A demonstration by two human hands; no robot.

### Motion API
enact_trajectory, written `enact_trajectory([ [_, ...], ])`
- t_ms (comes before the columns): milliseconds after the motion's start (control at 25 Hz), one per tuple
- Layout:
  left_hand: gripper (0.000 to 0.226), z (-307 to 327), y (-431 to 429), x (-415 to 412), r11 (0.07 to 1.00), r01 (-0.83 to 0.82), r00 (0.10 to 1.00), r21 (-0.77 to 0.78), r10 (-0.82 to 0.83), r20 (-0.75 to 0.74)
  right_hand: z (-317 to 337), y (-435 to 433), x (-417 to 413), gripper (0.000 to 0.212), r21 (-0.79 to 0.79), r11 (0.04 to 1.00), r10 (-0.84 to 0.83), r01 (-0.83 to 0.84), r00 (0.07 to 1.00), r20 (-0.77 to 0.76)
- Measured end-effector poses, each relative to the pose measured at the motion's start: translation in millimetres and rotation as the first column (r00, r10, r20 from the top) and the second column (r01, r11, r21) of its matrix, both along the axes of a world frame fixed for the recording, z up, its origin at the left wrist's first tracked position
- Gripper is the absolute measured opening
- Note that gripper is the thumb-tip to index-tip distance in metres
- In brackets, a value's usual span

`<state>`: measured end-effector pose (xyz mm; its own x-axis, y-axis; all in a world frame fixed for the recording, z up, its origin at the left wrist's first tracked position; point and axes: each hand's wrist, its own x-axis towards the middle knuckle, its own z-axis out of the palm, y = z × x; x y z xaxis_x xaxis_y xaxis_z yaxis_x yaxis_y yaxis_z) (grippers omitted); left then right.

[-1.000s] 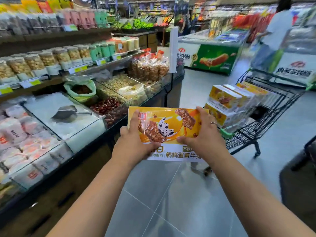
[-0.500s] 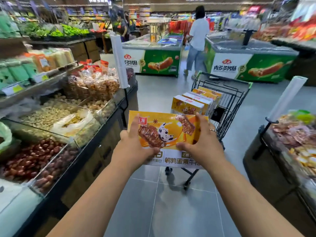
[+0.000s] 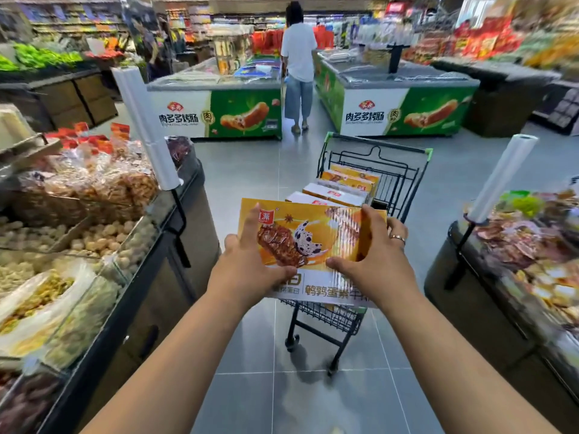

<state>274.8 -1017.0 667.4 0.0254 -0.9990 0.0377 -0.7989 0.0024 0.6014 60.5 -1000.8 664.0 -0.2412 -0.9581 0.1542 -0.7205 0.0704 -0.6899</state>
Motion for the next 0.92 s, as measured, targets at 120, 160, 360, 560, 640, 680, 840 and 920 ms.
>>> enact_trajectory([
  [120,0.118,-2,-74,-19,1.0,0.022,1.0,-0.009,-0.021,0.014,-5,-70,-17,0.108,0.002,0.999,-0.032,0.032,0.999,-0.004],
  [160,0.118,-2,-99,-26,1.0,0.025,1.0,-0.009,-0.025,0.017,-5,-93,-24,0.107,0.007,0.999,-0.036,0.036,0.999,0.005],
  [360,0.118,3,-207,-62,0.998,0.062,0.997,-0.017,-0.061,0.038,-4,-195,-61,0.103,-0.004,0.999,-0.043,0.043,0.999,-0.021],
  [560,0.112,-6,-304,-86,0.989,0.146,0.985,-0.001,-0.146,0.093,-13,-281,-84,0.105,0.059,0.995,-0.082,0.083,0.996,-0.023],
  [640,0.111,-14,-340,-92,0.985,0.174,0.979,0.016,-0.174,0.103,-19,-309,-89,0.106,0.093,0.99,-0.1,0.102,0.995,-0.03],
  [680,0.109,-18,-361,-96,0.981,0.193,0.974,0.029,-0.195,0.112,-23,-326,-92,0.106,0.116,0.986,-0.115,0.118,0.993,-0.031],
  [840,0.105,-38,-440,-113,0.951,0.293,0.94,0.095,-0.305,0.151,-39,-386,-100,0.107,0.207,0.958,-0.188,0.196,0.98,-0.059],
  [920,0.104,-49,-476,-121,0.935,0.332,0.924,0.125,-0.349,0.154,-49,-413,-103,0.108,0.248,0.936,-0.24,0.249,0.968,-0.066],
])
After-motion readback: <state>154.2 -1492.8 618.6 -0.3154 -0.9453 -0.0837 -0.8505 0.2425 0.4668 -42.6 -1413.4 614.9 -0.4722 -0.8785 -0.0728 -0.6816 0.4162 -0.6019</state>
